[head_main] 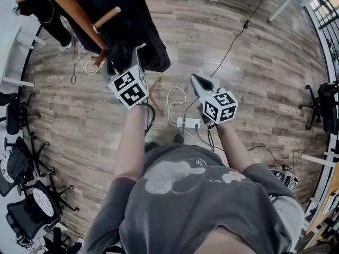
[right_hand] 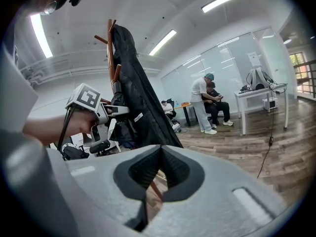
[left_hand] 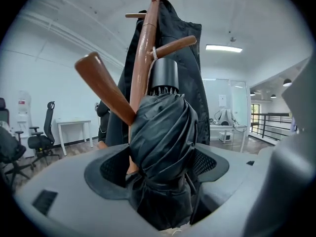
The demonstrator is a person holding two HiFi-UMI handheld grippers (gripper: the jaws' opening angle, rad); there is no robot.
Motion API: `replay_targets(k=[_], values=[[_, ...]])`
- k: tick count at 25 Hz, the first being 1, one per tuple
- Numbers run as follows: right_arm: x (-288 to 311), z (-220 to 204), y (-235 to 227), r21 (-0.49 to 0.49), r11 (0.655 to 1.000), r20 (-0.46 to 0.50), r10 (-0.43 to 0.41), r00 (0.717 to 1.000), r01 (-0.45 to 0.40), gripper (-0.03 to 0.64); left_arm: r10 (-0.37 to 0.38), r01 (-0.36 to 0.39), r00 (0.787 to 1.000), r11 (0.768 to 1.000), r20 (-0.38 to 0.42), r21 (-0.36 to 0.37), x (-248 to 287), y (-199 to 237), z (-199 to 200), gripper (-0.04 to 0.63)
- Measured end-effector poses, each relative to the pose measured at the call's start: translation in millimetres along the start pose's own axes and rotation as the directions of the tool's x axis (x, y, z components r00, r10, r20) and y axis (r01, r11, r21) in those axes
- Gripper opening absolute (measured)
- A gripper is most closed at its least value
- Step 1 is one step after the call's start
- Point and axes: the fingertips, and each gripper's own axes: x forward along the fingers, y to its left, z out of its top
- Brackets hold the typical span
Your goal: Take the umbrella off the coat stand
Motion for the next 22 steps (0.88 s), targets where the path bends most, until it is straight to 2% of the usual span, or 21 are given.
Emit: replay_targets(k=[5, 9, 16, 22], values=[[1.9, -6.8, -0.8, 0.007, 1.0, -0.016, -0.004, 1.0, 0.004, -0.002, 0.007, -0.006, 1.0, 0.999, 0.008, -0.035, 5.1, 4.0, -0.7, 0.377], [1.5, -7.1, -5.9, 0.009, 1.0, -0.016, -0.009, 1.0, 0.009, -0.002, -0.021, 0.021, 1.0, 0.999, 0.02, -0.041, 2.4, 2.5, -0.7, 0.359], [9.4, 1.4, -0.4, -0.002, 1.0, -0.005, 0.008, 1.0, -0.008, -0.002, -0.099, 0.1, 0.995, 0.994, 0.025, -0.049, -8.6, -4.2, -1.1, 0.295], [13.2, 5.5, 9.7, -0.008, 1.0, 0.006, 0.028, 1.0, -0.028, -0.002, -0.208, 0.207, 0.978, 0.971, 0.012, -0.12, -20.4, -21.2, 0.3, 0.278]])
